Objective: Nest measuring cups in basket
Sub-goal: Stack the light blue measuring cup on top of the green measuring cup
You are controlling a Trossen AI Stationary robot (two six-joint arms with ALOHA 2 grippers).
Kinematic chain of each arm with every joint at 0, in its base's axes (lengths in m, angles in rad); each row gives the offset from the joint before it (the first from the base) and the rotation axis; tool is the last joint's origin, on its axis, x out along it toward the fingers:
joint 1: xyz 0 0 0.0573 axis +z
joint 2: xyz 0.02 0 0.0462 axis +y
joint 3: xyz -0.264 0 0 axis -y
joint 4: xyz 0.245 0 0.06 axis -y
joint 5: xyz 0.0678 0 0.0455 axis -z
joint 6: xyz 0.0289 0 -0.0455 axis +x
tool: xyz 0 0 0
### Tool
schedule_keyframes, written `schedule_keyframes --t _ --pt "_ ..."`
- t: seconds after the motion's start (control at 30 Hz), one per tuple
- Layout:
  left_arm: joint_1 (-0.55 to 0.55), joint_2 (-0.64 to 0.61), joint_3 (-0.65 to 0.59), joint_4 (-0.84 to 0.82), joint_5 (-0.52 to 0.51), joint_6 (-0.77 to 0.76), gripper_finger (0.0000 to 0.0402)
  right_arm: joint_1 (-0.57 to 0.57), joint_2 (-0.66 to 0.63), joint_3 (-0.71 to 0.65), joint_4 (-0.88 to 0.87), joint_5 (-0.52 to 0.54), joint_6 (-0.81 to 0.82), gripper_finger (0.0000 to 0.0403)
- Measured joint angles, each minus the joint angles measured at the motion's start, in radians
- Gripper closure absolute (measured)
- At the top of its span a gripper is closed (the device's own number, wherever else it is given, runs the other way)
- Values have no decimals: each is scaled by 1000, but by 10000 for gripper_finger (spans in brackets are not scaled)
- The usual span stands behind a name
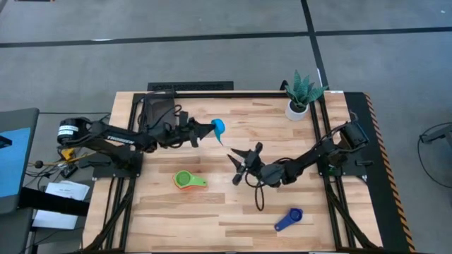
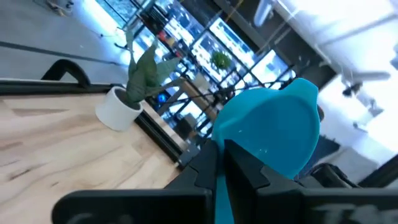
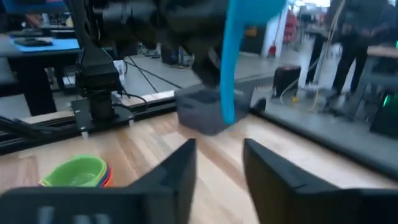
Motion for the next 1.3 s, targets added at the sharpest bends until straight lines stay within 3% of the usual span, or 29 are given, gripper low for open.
schedule_keyframes --t 0.2,0.33,0.53,0.83,1.0,1.1,1.3 --pt "-54 0 -13 43 -75 6 397 -36 0 85 -30 -90 -113 153" --pt "-76 0 -13 81 -81 8 396 -60 0 127 -89 -83 -145 140" --pt "-95 0 -13 98 -112 0 396 -76 0 152 -88 -79 -176 199" --pt "-94 1 -13 112 -138 -59 395 -79 0 153 -124 -82 -179 384" --pt "-94 1 -13 111 -136 -76 395 -82 0 153 -126 -84 -203 378" --pt "-90 -1 -11 99 -93 24 395 -74 -10 153 -147 -99 -241 390" --pt "-85 -41 -9 -5 -38 216 363 -53 -146 165 -472 -122 -99 395"
